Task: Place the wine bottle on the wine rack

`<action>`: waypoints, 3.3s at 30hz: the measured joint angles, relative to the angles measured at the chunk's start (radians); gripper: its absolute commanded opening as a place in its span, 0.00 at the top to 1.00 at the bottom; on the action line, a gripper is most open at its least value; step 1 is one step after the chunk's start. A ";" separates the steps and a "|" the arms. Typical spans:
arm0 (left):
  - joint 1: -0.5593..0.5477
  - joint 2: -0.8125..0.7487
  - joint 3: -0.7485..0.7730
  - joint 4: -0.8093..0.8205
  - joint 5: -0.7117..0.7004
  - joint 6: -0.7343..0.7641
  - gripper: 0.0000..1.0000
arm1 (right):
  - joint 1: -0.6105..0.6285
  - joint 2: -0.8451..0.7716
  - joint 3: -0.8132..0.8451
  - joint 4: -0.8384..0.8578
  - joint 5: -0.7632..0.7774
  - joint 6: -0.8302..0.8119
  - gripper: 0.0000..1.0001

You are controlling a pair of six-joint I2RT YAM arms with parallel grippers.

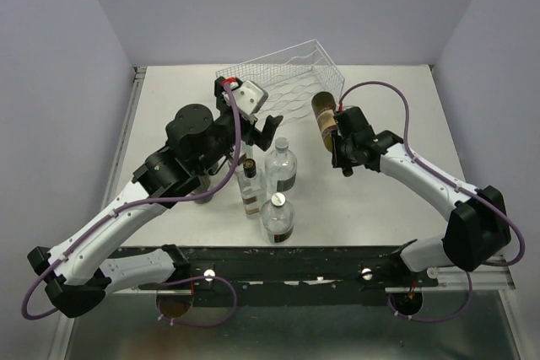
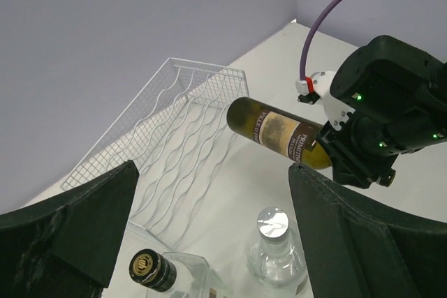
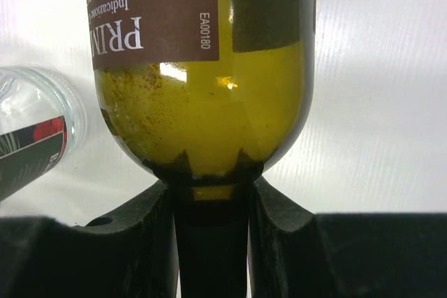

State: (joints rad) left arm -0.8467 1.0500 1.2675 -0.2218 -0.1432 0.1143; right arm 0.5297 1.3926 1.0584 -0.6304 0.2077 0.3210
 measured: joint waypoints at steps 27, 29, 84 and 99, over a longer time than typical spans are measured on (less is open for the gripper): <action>0.000 0.003 0.041 0.011 0.025 0.026 0.01 | -0.104 0.245 -0.050 0.341 -0.051 -0.105 1.00; 0.000 0.013 0.045 0.010 0.036 0.023 0.01 | -0.108 0.265 -0.049 0.377 -0.050 -0.124 1.00; 0.000 0.031 0.065 0.002 0.119 -0.014 0.01 | -0.179 0.891 0.859 -0.020 -0.031 -0.257 0.11; 0.000 0.031 0.065 0.002 0.119 -0.013 0.01 | -0.180 0.619 0.584 0.055 -0.014 -0.185 0.11</action>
State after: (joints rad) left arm -0.8467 1.0805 1.3327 -0.2199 -0.0246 0.1013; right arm 0.3496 2.0117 1.6421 -0.5758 0.1936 0.1356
